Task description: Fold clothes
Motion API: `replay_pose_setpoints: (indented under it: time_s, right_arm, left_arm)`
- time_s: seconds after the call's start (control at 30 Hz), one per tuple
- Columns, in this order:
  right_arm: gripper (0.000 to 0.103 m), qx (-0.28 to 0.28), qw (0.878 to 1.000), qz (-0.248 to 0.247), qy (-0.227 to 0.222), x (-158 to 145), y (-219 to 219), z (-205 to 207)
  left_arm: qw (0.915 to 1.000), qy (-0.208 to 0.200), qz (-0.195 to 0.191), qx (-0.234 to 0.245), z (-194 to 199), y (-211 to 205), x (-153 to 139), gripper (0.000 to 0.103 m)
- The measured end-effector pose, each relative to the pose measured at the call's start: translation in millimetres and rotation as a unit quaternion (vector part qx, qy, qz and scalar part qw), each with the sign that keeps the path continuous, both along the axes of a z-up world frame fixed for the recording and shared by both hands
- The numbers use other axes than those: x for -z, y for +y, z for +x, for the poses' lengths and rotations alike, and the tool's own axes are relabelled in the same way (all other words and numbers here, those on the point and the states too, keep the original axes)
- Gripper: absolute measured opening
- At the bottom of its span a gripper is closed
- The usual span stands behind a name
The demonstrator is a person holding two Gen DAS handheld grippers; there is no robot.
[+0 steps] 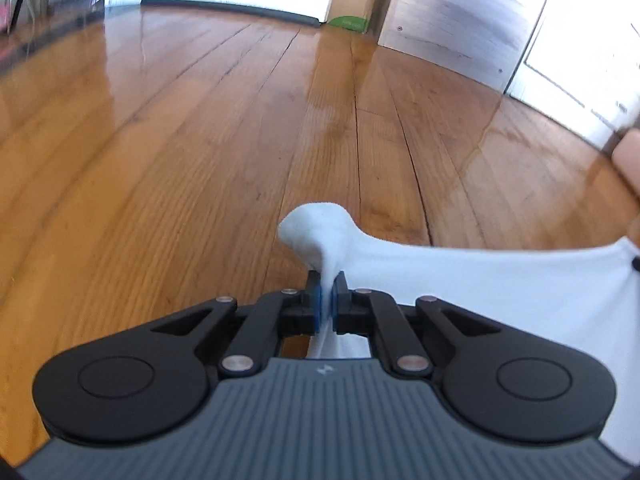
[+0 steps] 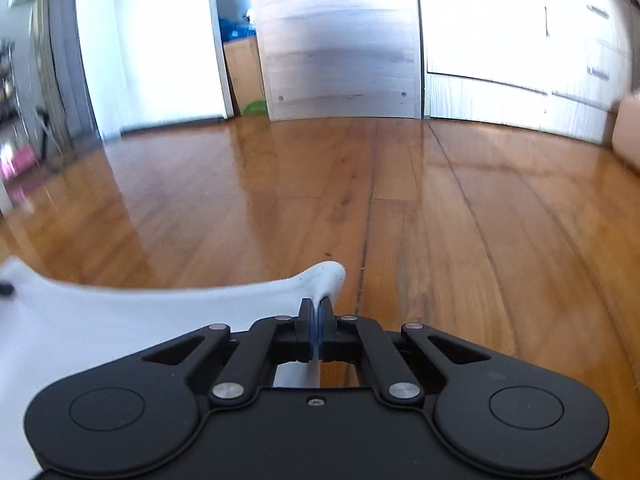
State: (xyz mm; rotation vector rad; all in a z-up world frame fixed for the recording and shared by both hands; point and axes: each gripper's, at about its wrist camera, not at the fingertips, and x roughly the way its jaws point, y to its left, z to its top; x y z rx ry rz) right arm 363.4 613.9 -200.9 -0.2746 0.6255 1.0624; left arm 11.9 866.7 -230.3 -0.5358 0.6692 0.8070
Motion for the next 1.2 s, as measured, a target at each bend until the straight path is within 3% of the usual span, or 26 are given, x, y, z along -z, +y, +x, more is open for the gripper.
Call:
replay_pose_setpoints:
  time_s: [0.07, 0.13, 0.17, 0.2, 0.23, 0.3, 0.33, 0.47, 0.63, 0.9, 1.03, 1.1, 1.2]
  right_arm:
    - [0.001, 0.007, 0.999, -0.029, -0.012, 8, 8, 1]
    - [0.004, 0.031, 0.995, -0.065, -0.069, 15, 14, -1]
    - [0.007, 0.051, 0.989, -0.083, -0.112, 16, 15, -3]
    - [0.019, 0.071, 0.98, -0.1, -0.155, 17, 15, -4]
    - [0.022, 0.09, 0.979, -0.098, -0.155, 14, 12, -1]
    - [0.025, 0.11, 0.991, -0.055, -0.06, 0, -6, 13]
    - [0.033, 0.116, 0.992, -0.036, -0.016, -5, -15, 16]
    - [0.037, 0.115, 0.991, -0.009, 0.069, -17, -30, 13]
    - [0.038, 0.075, 0.984, -0.009, 0.16, -24, -36, 6]
    - [0.038, 0.031, 0.972, -0.025, 0.23, -35, -82, -47]
    - [0.038, -0.012, 0.971, -0.04, 0.237, -42, -128, -93]
    - [0.038, -0.039, 0.973, -0.052, 0.221, -44, -160, -122]
    - [0.041, -0.07, 0.977, -0.063, 0.194, -48, -216, -167]
  left_arm:
    - [0.9988, 0.046, 0.016, -0.006, 8, -2, 1, 0.008]
    - [0.9926, 0.114, 0.025, -0.035, 14, -3, -3, 0.016]
    - [0.9931, 0.106, 0.012, -0.048, 10, -5, -13, 0.024]
    - [0.9932, 0.099, -0.002, -0.061, 5, -7, -23, 0.027]
    - [0.9946, 0.078, -0.011, -0.067, -2, -12, -36, 0.03]
    - [0.9984, 0.0, 0.001, -0.057, -25, -35, -70, 0.066]
    - [0.9984, -0.023, 0.008, -0.051, -31, -48, -83, 0.071]
    - [0.9997, -0.017, 0.003, -0.016, -29, -88, -103, 0.072]
    - [0.9973, 0.016, -0.066, -0.027, -37, -132, -95, 0.072]
    - [0.9932, 0.04, -0.107, -0.022, -71, -216, -77, 0.074]
    - [0.9915, 0.045, -0.122, -0.008, -80, -260, -65, 0.074]
    - [0.9923, 0.067, -0.102, 0.02, -78, -294, -61, 0.074]
    - [0.9868, 0.108, -0.095, 0.075, -80, -332, -53, 0.074]
